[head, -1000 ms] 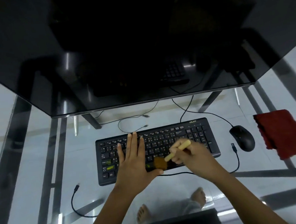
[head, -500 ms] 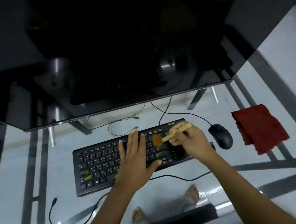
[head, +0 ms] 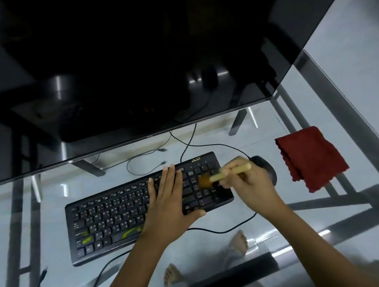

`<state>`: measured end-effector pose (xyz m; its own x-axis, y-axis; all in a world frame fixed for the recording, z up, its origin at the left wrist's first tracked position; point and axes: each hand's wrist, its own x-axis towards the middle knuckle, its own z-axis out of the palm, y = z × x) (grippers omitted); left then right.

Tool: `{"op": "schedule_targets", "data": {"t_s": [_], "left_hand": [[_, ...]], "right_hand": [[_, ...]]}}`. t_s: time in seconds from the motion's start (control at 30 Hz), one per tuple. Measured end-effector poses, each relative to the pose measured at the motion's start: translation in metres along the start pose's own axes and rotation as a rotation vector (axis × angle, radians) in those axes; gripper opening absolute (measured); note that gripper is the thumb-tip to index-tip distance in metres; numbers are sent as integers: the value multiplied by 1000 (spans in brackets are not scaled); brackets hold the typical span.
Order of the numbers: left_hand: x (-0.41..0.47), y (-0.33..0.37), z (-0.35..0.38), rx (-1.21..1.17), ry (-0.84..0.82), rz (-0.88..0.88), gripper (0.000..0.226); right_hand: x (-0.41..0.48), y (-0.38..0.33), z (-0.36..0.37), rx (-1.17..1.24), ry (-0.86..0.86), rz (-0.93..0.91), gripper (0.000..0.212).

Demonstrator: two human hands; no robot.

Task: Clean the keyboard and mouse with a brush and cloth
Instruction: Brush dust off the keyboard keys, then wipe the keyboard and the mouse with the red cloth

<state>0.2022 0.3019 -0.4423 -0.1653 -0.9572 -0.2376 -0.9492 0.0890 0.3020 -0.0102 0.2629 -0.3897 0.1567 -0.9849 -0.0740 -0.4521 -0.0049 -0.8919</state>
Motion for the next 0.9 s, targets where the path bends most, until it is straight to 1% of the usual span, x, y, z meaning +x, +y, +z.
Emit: {"op": "schedule_targets", "data": {"t_s": [0.03,0.07,0.1,0.13,0.17,0.27,0.3,0.33,0.4,0.47,0.53,0.63,0.7,0.8,0.87,0.9], "left_hand": [[0,0,1,10,-8,-1,114],[0,0,2,15,-12,-3,114],[-1,0,3,18,-13,-6,114],[-1,0,3,23,-9,-8,113],[-2,1,2,21,2,-12,112],[4,8,-1,-21,37,-9,108],[9,15,-2,-20,37,0,107],[16,24,-4,-15,37,13,105],[33,48,-7,-16,49,58,100],[52,80,-10,-8,53,125,93],[71,113,-11,-20,33,189,88],[98,157,-9,-8,8,255,83],[114,178,-4,16,-7,284,82],[130,194,5,44,-43,299,80],[138,202,11,50,-55,301,79],[141,204,13,52,-59,297,78]], "right_hand": [[-4,2,1,-8,-125,-4,7],[-6,8,0,-60,-159,-30,6],[-7,14,-4,-113,-117,-41,6],[-6,21,-11,-134,-23,-29,7],[-5,25,-21,-101,86,7,8],[-7,36,-60,137,394,178,12],[-8,40,-72,167,471,217,11],[-8,46,-82,159,520,235,10],[-7,59,-94,106,560,264,11],[-5,75,-98,34,570,301,16],[-5,94,-99,-138,540,298,23],[-5,120,-101,-430,435,216,27],[-6,129,-102,-559,363,152,25],[-4,126,-108,-634,314,78,14],[5,129,-126,-624,368,62,17],[10,133,-136,-635,372,71,23]]}}
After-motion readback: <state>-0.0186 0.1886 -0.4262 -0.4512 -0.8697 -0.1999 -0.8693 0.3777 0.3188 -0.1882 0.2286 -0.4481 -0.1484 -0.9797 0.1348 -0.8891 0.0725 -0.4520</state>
